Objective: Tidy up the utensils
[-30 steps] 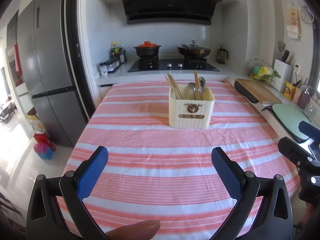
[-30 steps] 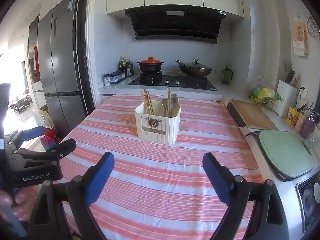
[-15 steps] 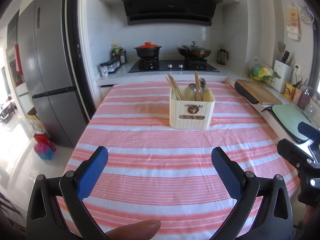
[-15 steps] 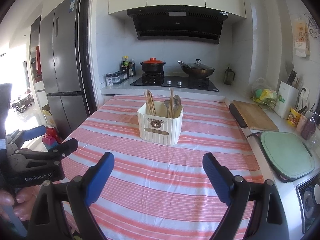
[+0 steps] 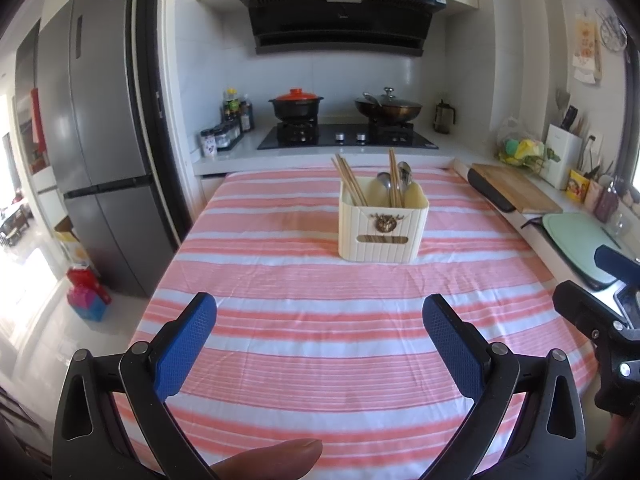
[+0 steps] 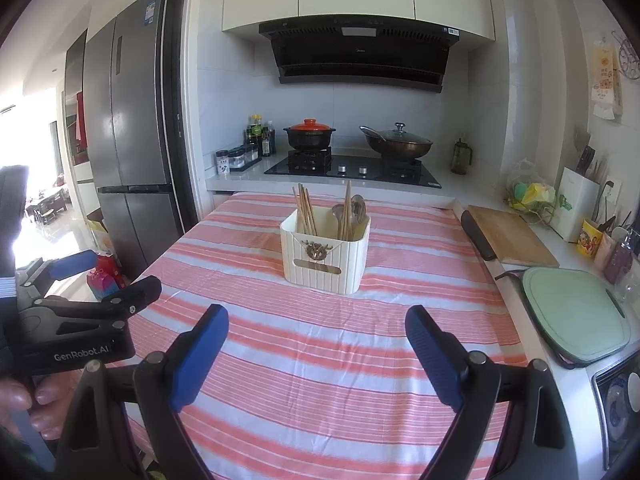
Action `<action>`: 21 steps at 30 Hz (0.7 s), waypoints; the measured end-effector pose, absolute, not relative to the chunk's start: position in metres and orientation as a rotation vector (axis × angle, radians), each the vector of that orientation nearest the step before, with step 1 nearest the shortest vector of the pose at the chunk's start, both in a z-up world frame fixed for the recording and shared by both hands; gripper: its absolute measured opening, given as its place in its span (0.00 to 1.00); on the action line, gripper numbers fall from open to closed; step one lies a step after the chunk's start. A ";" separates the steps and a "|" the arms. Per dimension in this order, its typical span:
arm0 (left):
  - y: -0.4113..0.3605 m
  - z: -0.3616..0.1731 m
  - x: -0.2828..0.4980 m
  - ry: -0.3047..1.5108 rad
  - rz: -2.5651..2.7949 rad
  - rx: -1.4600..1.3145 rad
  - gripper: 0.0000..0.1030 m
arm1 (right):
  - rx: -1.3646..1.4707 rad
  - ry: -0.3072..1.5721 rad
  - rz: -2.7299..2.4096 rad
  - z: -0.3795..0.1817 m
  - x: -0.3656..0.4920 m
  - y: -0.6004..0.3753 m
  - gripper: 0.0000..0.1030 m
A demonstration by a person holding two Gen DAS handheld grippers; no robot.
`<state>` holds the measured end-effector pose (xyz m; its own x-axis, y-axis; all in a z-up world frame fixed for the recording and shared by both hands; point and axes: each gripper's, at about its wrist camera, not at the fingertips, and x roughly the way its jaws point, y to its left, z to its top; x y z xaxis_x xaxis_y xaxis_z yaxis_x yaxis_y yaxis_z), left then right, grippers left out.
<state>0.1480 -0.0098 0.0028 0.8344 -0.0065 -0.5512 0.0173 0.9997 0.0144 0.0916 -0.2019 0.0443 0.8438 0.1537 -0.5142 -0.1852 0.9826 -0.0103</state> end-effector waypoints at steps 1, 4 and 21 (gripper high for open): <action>-0.010 0.003 0.148 0.584 -0.012 0.019 1.00 | -0.060 0.538 0.180 0.044 0.092 -0.202 0.89; -0.009 0.003 0.148 0.584 -0.013 0.020 1.00 | -0.060 0.540 0.180 0.044 0.091 -0.202 0.89; -0.007 0.004 0.148 0.581 -0.015 0.017 1.00 | -0.060 0.539 0.177 0.044 0.092 -0.202 0.89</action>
